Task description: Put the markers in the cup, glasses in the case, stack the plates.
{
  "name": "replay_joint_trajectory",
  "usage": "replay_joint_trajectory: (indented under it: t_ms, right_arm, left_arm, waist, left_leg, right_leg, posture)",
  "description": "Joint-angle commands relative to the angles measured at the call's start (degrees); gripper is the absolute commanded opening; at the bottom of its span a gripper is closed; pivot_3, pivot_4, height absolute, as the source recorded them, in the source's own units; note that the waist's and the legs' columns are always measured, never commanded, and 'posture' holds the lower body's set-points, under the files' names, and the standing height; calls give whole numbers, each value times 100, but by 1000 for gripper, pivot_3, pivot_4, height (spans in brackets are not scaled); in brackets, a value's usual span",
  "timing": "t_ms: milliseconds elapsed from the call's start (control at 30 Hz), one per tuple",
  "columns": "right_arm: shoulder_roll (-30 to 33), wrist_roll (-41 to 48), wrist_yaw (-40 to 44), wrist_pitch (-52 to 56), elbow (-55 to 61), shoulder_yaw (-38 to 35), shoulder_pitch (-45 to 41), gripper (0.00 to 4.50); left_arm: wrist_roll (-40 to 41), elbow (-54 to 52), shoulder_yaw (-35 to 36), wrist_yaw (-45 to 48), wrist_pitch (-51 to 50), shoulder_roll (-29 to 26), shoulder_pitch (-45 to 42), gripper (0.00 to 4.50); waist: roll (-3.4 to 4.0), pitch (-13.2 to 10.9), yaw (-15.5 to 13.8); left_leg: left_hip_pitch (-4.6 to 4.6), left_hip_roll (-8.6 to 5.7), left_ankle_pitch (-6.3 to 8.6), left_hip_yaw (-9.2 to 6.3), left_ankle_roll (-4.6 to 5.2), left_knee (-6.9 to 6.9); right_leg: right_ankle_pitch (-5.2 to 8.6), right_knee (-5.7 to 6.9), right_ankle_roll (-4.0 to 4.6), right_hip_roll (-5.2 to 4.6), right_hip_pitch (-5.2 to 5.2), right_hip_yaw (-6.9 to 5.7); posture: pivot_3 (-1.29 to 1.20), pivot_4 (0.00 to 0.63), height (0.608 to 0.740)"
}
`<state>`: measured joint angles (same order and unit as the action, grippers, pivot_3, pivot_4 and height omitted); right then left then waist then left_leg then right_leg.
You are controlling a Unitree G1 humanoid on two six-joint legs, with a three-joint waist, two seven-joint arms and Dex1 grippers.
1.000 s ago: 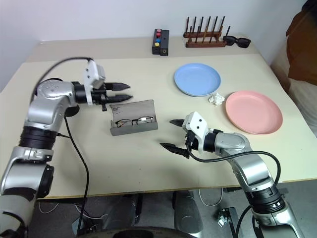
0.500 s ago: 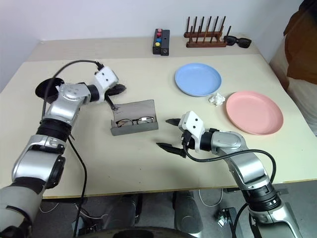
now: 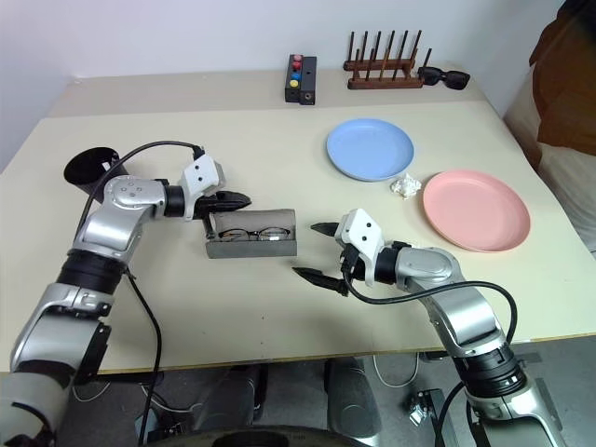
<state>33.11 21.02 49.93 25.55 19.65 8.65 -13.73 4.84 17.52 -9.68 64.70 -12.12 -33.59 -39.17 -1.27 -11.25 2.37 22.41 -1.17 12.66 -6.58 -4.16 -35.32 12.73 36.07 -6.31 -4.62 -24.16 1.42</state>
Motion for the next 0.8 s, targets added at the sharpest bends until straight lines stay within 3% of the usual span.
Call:
replay_joint_trajectory:
  t_ms: [33,467,600,800]
  right_arm:
    - [-37,55,30,-57,116,-28,-68,4500]
    - [-122,-111,-164,-124,-84,-72,-362,4500]
    - [-240,-839,-725,-505,-777,13,-860,4500]
    - [-332,-2475,-1714,-1423,-2902,539,-2013,4500]
  left_arm:
    - [167,-521,-30,218,-137,-123,296,166]
    - [276,-1590,-32,395,-66,-492,1074,166]
    - [742,-1841,450,170,-431,-465,1123,166]
    - [1380,-2586,1012,-22,-934,-623,1636,166]
  waist:
    - [1,1,-2]
    - [1,1,-3]
    - [1,1,13]
    - [3,0,24]
  left_leg:
    - [-1,0,0,0,0,0]
    - [-1,1,0,0,1,0]
    - [-1,1,0,0,0,-1]
    - [0,1,0,3,0,3]
  right_leg:
    - [0,0,0,0,2,0]
    - [1,-1,1,0,2,0]
    - [1,-1,1,0,2,0]
    - [0,0,4,0,-5,1]
  posture:
    - [0,150,740]
    - [0,150,740]
    - [0,150,740]
    - [0,150,740]
